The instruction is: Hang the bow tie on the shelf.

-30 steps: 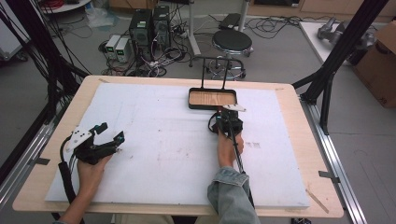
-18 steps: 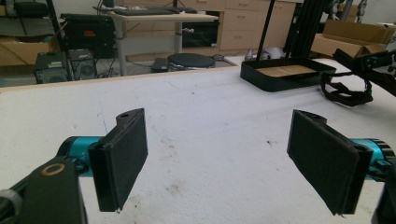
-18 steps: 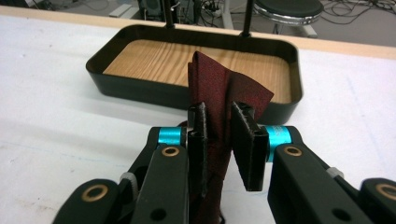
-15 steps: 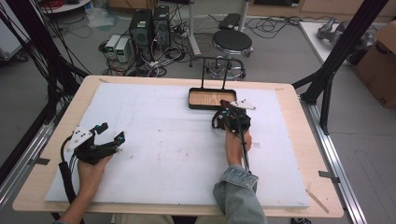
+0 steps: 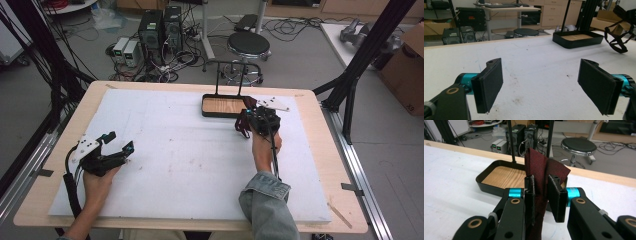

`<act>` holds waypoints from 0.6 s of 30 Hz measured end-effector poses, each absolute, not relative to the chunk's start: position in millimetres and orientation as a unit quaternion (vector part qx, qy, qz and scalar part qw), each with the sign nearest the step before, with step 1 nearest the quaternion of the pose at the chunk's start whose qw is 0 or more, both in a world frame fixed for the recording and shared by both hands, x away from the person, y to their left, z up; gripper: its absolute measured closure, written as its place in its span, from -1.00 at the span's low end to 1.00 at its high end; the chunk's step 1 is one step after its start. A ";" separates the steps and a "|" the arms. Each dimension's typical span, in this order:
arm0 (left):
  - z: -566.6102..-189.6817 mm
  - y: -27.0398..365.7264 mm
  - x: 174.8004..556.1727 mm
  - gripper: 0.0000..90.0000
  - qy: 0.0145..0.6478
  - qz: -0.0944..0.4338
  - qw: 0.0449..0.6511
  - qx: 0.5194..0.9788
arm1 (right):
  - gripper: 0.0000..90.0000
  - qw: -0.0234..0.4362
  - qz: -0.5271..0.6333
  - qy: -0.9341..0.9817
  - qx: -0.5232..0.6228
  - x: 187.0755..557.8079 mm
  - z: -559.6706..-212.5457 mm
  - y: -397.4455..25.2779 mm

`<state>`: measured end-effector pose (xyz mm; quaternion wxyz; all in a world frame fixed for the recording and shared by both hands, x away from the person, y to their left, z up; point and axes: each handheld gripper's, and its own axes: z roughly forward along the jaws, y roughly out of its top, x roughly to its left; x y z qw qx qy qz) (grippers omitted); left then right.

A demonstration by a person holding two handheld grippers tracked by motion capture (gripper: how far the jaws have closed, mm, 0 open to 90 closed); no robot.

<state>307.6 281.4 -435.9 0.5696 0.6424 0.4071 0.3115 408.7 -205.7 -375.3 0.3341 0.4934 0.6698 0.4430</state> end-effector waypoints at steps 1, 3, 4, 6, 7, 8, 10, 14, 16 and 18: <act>-435.9 281.4 307.6 -0.54 0.407 0.312 0.569 0.642 | 0.70 0.335 0.446 0.670 0.490 408.8 -373.4 -206.7; -435.9 281.4 307.6 -0.54 0.407 0.312 0.569 0.643 | 0.70 0.336 0.448 0.672 0.484 409.1 -368.7 -208.4; -435.9 281.2 307.6 -0.54 0.407 0.312 0.569 0.643 | 0.70 0.335 0.450 0.672 0.484 409.6 -365.9 -208.5; -435.9 280.9 307.5 -0.54 0.407 0.311 0.569 0.643 | 0.70 0.338 0.452 0.675 0.476 410.3 -360.1 -209.5; -436.0 280.8 307.5 -0.54 0.407 0.312 0.569 0.643 | 0.70 0.342 0.453 0.676 0.471 411.1 -357.2 -210.3; -436.1 280.7 307.6 -0.54 0.407 0.311 0.569 0.643 | 0.70 0.342 0.455 0.675 0.469 411.7 -354.3 -211.0; -436.0 280.6 307.6 -0.54 0.406 0.311 0.569 0.643 | 0.70 0.341 0.463 0.673 0.465 412.7 -349.4 -212.9; -436.0 280.4 307.5 -0.54 0.405 0.312 0.570 0.643 | 0.70 0.342 0.478 0.665 0.460 412.5 -344.8 -217.3; -435.9 280.3 307.4 -0.54 0.404 0.312 0.569 0.645 | 0.70 0.344 0.479 0.667 0.455 413.7 -344.9 -219.9; -436.0 280.1 307.5 -0.54 0.403 0.312 0.569 0.645 | 0.70 0.339 0.484 0.670 0.449 415.3 -344.5 -222.4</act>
